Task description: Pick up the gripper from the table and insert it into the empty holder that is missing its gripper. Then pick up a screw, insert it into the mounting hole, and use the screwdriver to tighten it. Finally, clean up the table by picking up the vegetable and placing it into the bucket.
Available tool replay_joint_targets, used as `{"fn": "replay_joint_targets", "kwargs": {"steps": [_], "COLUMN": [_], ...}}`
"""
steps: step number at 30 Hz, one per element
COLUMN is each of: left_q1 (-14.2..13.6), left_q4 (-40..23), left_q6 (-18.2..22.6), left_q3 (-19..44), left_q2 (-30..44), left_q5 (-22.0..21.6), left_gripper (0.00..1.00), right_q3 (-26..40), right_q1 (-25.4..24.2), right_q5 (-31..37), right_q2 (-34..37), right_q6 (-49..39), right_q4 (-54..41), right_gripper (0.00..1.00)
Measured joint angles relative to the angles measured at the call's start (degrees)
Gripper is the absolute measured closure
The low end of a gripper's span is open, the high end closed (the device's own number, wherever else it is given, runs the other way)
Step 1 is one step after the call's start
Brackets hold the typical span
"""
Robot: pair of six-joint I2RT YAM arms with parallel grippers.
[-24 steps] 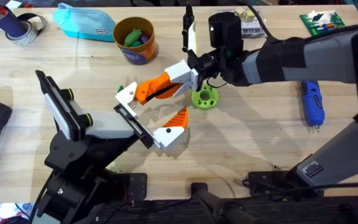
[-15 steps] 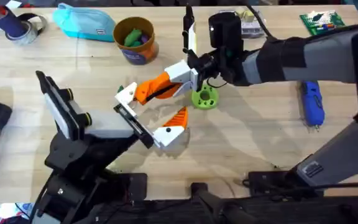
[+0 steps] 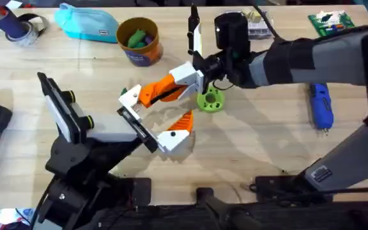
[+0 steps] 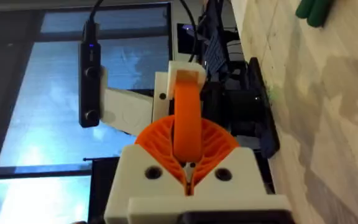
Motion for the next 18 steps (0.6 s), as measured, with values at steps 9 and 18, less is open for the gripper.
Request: {"fn": "replay_joint_targets", "kwargs": {"steps": [9, 18], "left_q1": [0.09, 0.09], "left_q4": [0.04, 0.02], "left_q6": [0.01, -0.13], "left_q3": [0.01, 0.01], "left_q2": [-0.02, 0.00], "left_q5": [3.00, 3.77], "left_gripper": [0.010, 0.010], "right_q3": [0.00, 0.00], "right_q1": [-0.69, -0.49], "right_q5": [0.04, 0.65], "right_q2": [0.00, 0.00], "right_q6": [0.08, 0.60], "right_q4": [-0.04, 0.01], "right_gripper": [0.976, 0.976]}}
